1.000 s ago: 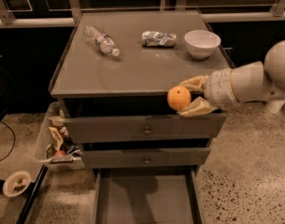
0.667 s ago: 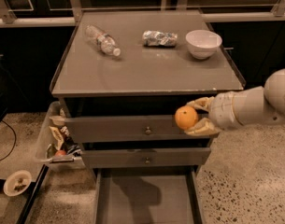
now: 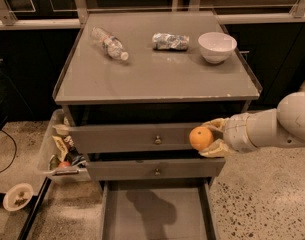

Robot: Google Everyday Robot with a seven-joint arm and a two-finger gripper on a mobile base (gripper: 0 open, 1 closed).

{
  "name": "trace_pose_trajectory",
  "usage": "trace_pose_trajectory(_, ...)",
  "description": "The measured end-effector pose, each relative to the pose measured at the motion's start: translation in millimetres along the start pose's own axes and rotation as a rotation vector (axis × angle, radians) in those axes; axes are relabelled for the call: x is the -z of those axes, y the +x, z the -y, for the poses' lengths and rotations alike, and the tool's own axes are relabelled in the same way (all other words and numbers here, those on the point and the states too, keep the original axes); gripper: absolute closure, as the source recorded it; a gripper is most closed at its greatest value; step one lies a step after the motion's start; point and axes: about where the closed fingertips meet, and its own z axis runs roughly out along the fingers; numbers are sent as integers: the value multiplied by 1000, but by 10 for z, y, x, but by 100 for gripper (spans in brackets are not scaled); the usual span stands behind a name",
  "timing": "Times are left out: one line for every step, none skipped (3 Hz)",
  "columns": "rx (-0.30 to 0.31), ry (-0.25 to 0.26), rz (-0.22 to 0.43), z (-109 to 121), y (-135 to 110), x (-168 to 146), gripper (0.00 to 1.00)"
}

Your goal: Place orange into bottom drawer

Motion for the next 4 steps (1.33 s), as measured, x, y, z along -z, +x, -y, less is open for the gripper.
trace_pose_trajectory(-91,-43,-32,-200,317,-370,100)
trace_pose_trajectory(-195,-112,-94,-585,803,-978,100)
trace_pose_trajectory(-240,-152,-144,-912,1198,-1512,100)
trace_pose_trajectory(-265,-166,-139,-1125,1495,-1953,100)
